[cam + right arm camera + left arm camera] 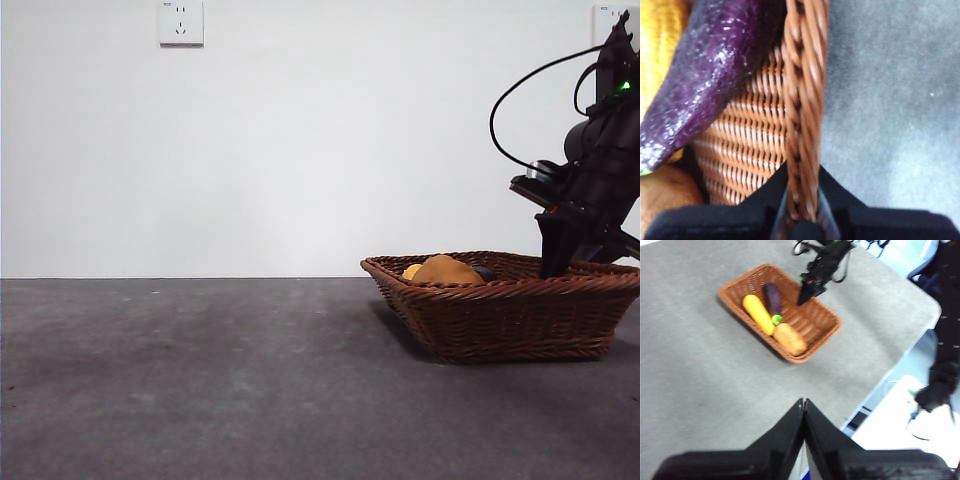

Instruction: Help me put the vegetables on the table into the basket

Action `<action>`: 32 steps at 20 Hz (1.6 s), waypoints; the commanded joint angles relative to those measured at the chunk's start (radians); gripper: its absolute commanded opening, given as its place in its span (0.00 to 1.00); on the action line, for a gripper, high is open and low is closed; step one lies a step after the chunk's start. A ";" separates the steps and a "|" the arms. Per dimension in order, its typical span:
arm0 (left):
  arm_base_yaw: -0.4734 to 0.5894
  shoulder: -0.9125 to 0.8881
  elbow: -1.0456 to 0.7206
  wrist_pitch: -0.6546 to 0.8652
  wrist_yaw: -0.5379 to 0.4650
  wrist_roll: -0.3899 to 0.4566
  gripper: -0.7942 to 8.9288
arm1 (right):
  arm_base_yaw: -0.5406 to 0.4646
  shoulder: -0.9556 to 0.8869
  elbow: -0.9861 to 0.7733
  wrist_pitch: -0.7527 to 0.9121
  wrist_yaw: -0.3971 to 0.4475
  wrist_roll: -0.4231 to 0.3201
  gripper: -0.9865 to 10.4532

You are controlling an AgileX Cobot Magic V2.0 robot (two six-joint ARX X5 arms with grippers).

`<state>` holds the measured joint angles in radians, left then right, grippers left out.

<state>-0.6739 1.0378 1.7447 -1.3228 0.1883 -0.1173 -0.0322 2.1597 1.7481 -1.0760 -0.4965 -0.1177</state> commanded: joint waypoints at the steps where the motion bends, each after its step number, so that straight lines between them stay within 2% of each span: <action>1: -0.002 -0.009 -0.004 0.003 0.042 -0.014 0.07 | 0.003 0.033 -0.003 0.006 -0.012 -0.008 0.08; 5: -0.002 -0.023 -0.004 0.002 0.055 -0.021 0.07 | 0.003 0.035 -0.003 0.003 -0.012 0.005 0.12; 7: -0.002 -0.039 -0.004 0.002 0.055 -0.036 0.07 | 0.003 0.028 -0.002 -0.003 -0.008 0.036 0.38; 8: -0.002 -0.051 -0.004 0.002 0.055 -0.040 0.07 | 0.003 0.018 -0.002 -0.005 -0.002 0.047 0.49; 9: -0.002 -0.064 -0.004 0.002 0.055 -0.047 0.07 | 0.003 -0.003 -0.002 -0.012 0.008 0.047 0.51; 13: -0.002 -0.159 -0.004 0.002 0.104 -0.066 0.07 | 0.003 -0.163 -0.002 -0.056 0.131 0.065 0.51; 18: -0.002 -0.262 -0.004 0.002 0.107 -0.071 0.07 | 0.007 -0.517 -0.002 -0.156 0.159 0.081 0.49; 19: -0.002 -0.274 -0.004 0.002 0.108 -0.072 0.07 | 0.008 -0.599 -0.002 -0.165 0.160 0.092 0.46; 20: -0.002 -0.281 -0.004 0.002 0.107 -0.072 0.07 | 0.008 -0.660 -0.002 -0.174 0.161 0.092 0.37; 22: -0.002 -0.284 -0.004 0.002 0.107 -0.071 0.07 | 0.008 -0.795 -0.002 -0.198 0.165 0.086 0.05; 27: -0.002 -0.278 -0.004 0.002 0.107 -0.073 0.07 | 0.007 -1.098 -0.002 -0.257 0.271 0.087 0.09; 32: -0.002 -0.274 -0.004 0.002 0.103 -0.071 0.07 | 0.007 -1.206 -0.002 -0.267 0.288 0.087 0.09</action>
<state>-0.6746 0.7647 1.7447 -1.3231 0.2913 -0.1848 -0.0261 0.9394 1.7527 -1.3468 -0.2127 -0.0338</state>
